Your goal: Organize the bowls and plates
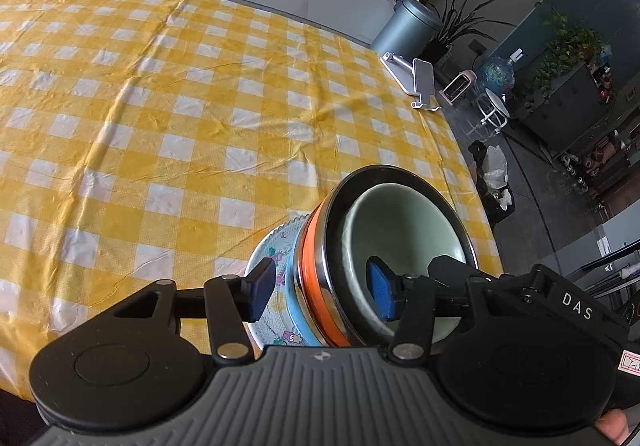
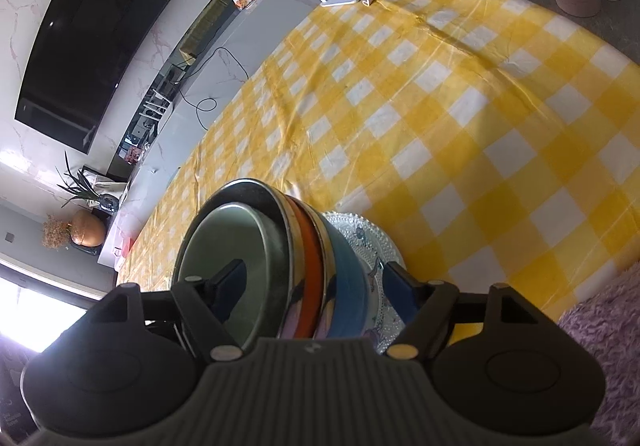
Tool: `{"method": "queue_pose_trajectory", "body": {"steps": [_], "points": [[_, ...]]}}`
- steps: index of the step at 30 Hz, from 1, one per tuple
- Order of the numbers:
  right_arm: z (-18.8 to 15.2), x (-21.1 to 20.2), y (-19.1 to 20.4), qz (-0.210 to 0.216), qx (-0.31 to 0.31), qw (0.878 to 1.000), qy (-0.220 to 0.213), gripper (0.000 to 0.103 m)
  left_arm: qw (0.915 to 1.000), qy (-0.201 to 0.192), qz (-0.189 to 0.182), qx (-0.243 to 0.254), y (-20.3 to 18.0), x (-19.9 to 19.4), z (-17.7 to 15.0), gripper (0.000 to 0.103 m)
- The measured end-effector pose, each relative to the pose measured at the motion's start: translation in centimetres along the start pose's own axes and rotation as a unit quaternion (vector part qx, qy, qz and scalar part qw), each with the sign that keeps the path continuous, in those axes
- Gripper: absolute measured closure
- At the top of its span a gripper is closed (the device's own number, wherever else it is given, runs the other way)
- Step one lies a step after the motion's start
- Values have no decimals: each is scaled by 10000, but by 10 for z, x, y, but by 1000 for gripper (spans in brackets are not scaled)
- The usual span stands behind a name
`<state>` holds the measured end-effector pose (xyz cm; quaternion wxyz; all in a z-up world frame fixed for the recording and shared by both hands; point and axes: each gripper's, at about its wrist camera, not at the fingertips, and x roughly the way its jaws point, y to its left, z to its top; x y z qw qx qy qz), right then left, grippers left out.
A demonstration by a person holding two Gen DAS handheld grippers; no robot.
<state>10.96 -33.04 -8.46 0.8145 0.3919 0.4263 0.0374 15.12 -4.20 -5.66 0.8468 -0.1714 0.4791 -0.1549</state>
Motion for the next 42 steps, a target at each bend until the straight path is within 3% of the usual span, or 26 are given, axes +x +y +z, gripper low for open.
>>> {"method": "queue_pose_trajectory", "body": {"steps": [5,10,15,23,31,39,42], "points": [[-4,-19,19,-46,-417,9988,-261,27,9990,-374,-87,207,-8,-26,0,41],[-10,-46,41,78,-751,9955,-572,26,9927,-961,-104,717,-23,-64,-7,41],[-25,-78,65,99,-1174,9888,-918,26,9805,-1546,9,1209,-33,-103,-19,41],[-62,-127,92,134,-1870,9722,-1406,23,9509,-2358,171,1996,-48,-162,-54,41],[-115,-162,104,3,-2810,9374,-2056,17,9302,-2699,519,2432,-52,-188,-97,26],[-160,-168,91,-475,-3631,8989,-2406,15,9278,-2741,922,2359,-39,-190,-123,13],[-172,-164,82,-715,-3734,8943,-2361,11,9310,-2578,1001,2382,-35,-183,-134,7]]}}
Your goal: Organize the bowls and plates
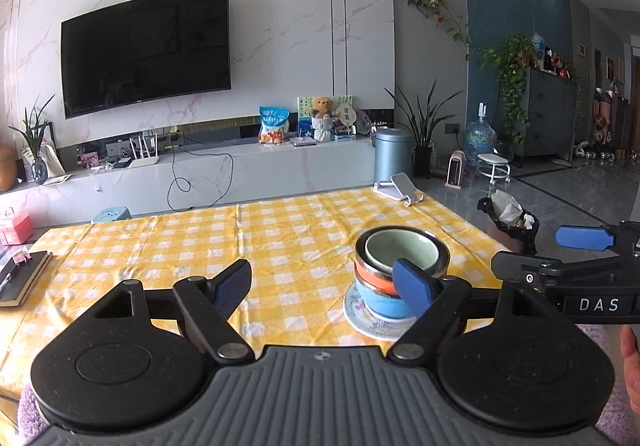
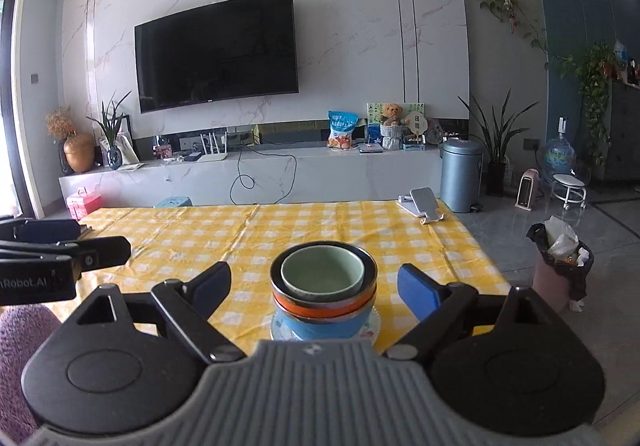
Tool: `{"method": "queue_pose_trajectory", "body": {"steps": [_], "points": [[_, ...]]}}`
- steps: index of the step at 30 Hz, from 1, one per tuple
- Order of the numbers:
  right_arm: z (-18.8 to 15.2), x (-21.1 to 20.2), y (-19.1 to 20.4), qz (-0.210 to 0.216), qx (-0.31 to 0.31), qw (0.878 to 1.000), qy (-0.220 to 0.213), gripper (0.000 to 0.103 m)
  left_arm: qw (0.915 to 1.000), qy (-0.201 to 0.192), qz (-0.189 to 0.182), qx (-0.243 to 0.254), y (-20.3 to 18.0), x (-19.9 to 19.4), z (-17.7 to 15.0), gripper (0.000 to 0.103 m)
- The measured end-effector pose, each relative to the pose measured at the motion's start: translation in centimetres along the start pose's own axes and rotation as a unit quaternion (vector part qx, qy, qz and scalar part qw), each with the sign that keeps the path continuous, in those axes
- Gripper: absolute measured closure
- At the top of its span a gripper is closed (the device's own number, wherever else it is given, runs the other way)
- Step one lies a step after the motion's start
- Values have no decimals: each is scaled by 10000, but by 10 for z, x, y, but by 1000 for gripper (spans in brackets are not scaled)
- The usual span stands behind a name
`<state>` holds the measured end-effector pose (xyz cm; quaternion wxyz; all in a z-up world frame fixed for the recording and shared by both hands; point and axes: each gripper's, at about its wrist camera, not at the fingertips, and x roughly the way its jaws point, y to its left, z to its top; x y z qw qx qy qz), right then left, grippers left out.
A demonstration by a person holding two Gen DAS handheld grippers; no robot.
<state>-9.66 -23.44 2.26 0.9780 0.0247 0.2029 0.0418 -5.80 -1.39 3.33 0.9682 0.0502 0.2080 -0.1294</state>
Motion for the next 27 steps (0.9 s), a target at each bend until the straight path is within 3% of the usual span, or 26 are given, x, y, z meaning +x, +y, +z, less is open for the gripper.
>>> {"method": "queue_pose_trajectory", "body": {"steps": [6,13,21,27], "points": [[-30,2,3,-354,15,9986,390,9,9981,283,170,525,-21,8,-26,7],[-53,20,5,-697,95,9945,772,9,9946,660,284,754,-33,21,-50,7],[-77,34,3,-532,190,9915,1169,9,9861,1245,546,953,-34,37,-71,7],[-85,42,4,-544,156,9884,1412,9,9848,1353,607,906,-31,37,-72,7]]}}
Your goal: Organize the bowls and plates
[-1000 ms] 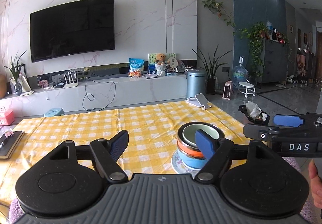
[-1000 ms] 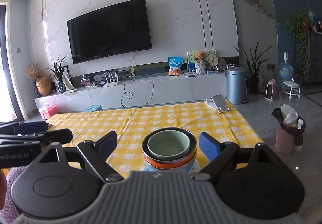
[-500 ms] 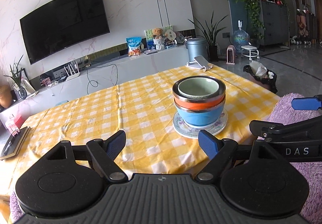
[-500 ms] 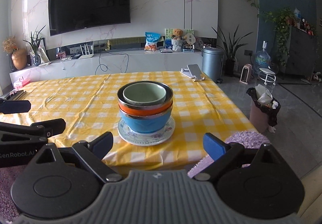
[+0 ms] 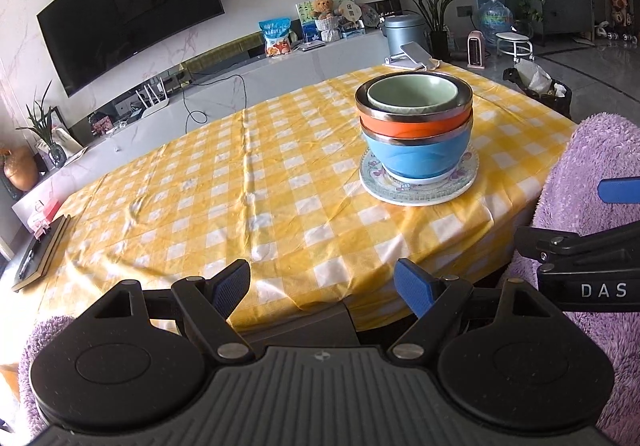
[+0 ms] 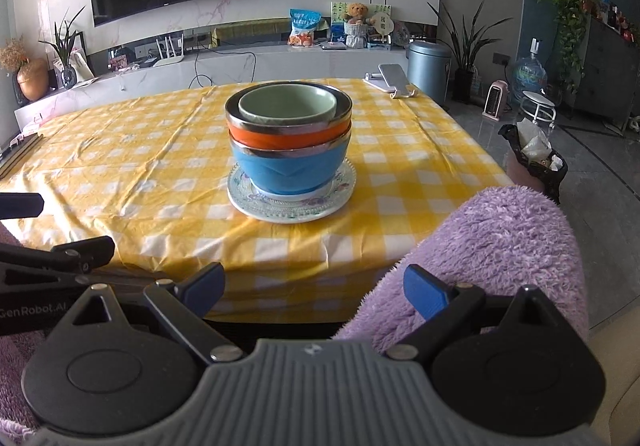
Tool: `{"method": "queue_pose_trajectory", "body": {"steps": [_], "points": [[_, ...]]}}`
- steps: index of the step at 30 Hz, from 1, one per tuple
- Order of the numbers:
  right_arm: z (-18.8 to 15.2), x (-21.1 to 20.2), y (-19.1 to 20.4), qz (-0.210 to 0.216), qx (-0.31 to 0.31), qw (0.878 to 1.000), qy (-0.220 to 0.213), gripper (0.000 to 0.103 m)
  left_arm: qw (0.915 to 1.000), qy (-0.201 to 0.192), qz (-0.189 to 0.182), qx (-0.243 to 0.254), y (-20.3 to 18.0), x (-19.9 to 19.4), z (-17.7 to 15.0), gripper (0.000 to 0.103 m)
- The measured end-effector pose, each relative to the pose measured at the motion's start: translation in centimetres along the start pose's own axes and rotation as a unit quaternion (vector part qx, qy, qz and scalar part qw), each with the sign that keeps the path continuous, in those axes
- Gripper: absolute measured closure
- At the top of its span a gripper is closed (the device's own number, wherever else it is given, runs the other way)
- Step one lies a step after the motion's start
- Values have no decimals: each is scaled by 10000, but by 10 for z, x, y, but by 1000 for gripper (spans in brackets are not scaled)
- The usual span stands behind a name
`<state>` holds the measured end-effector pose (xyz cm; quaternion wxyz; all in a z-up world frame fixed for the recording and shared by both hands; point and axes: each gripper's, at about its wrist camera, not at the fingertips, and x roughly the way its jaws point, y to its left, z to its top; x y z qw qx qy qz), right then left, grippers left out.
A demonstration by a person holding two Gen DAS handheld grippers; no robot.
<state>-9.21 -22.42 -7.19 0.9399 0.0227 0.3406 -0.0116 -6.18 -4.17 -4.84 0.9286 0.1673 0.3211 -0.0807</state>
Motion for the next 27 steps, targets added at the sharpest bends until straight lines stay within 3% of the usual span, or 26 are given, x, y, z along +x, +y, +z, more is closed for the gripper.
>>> {"method": "queue_pose_trajectory", "body": {"steps": [27], "points": [[-1,6,-4,-1,95,9998,150,9,10000,53,56,31,0,1,2,7]]}}
